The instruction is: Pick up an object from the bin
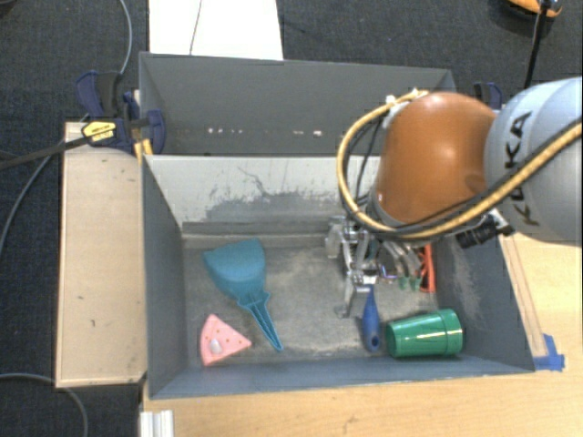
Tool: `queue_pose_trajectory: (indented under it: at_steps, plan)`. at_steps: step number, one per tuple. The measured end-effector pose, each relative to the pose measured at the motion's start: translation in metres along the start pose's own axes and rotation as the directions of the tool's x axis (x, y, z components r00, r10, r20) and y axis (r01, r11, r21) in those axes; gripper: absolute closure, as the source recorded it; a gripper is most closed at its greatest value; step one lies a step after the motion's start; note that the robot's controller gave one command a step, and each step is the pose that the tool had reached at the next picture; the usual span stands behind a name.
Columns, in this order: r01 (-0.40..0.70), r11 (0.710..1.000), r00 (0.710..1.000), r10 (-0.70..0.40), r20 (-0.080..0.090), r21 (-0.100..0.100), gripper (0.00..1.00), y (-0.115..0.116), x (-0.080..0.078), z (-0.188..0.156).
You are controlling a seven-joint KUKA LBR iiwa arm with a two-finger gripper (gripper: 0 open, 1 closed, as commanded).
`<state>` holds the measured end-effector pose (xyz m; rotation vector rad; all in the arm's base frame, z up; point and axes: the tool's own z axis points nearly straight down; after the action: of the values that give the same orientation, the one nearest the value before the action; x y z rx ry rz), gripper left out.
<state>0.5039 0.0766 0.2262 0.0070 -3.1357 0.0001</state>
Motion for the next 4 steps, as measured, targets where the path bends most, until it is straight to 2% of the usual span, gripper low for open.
queue_pose_trajectory:
  at_steps: [1,2,3,4]
  plan:
    - [-0.003,1.0,1.0,0.003,0.009,-0.001,0.0,0.0,-0.002,-0.004]
    - [-0.047,0.999,0.999,0.047,0.014,-0.003,0.0,-0.016,-0.014,0.035]
    - [0.027,1.0,1.0,-0.027,0.005,0.0,0.0,-0.049,-0.013,0.068]
    - [0.147,0.989,0.989,-0.147,0.016,0.001,0.0,-0.071,-0.016,0.101]
